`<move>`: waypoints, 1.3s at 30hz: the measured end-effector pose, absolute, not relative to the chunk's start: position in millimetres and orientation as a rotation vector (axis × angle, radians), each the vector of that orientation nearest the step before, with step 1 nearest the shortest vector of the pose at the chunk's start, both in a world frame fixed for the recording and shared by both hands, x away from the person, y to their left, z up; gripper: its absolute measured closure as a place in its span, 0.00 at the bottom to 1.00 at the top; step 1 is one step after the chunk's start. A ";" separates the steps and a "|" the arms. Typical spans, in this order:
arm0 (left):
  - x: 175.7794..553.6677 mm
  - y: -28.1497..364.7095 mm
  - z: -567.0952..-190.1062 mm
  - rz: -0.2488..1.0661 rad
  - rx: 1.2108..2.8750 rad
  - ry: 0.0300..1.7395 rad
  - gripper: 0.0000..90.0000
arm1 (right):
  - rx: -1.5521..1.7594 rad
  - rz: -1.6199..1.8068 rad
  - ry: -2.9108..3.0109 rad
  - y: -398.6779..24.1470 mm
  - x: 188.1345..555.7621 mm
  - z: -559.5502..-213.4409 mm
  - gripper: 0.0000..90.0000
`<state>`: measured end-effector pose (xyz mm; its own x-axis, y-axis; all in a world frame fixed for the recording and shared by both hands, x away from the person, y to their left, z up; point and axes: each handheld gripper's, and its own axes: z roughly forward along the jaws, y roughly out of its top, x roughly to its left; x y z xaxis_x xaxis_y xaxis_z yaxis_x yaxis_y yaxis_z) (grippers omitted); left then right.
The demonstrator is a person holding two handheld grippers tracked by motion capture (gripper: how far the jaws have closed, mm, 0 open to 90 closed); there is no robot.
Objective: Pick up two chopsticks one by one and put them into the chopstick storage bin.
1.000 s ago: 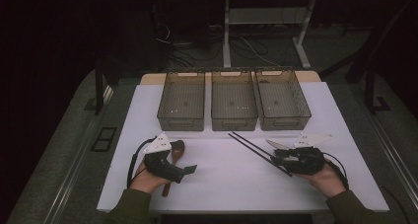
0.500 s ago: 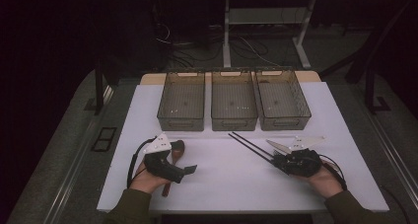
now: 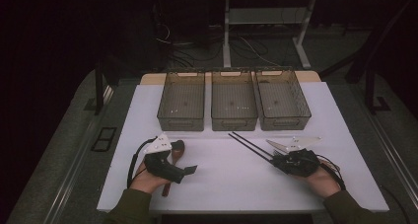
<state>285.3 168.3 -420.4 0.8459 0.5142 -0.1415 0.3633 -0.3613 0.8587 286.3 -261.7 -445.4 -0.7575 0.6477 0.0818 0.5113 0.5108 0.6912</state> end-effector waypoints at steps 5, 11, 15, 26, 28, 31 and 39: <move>285.3 168.0 -420.6 0.183 1.987 0.646 0.00 | 0.993 1.071 2.566 -260.9 287.1 -446.6 0.87; 285.7 168.1 -420.6 0.184 1.989 0.640 0.00 | 0.967 1.053 2.571 -258.6 287.4 -448.4 0.89; 285.4 167.7 -420.8 0.181 1.987 0.645 0.00 | 0.965 1.057 2.570 -257.4 287.3 -448.3 0.89; 285.2 167.5 -421.0 0.180 1.984 0.644 0.00 | 0.953 1.046 2.576 -253.9 291.3 -450.2 0.91; 285.1 167.6 -420.8 0.181 1.986 0.643 0.00 | 0.950 1.040 2.574 -253.2 290.4 -450.2 0.92; 285.1 167.3 -421.0 0.181 1.986 0.643 0.00 | 0.950 1.038 2.571 -252.6 289.8 -450.3 0.93; 285.3 167.3 -421.1 0.180 1.988 0.641 0.00 | 0.950 1.044 2.573 -253.4 290.0 -450.5 0.94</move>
<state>285.3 167.3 -421.1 0.8483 0.5101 -0.1419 0.3613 -0.3618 0.8594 290.0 -253.4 -450.5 -0.7714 0.6345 0.0479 0.4885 0.5422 0.6837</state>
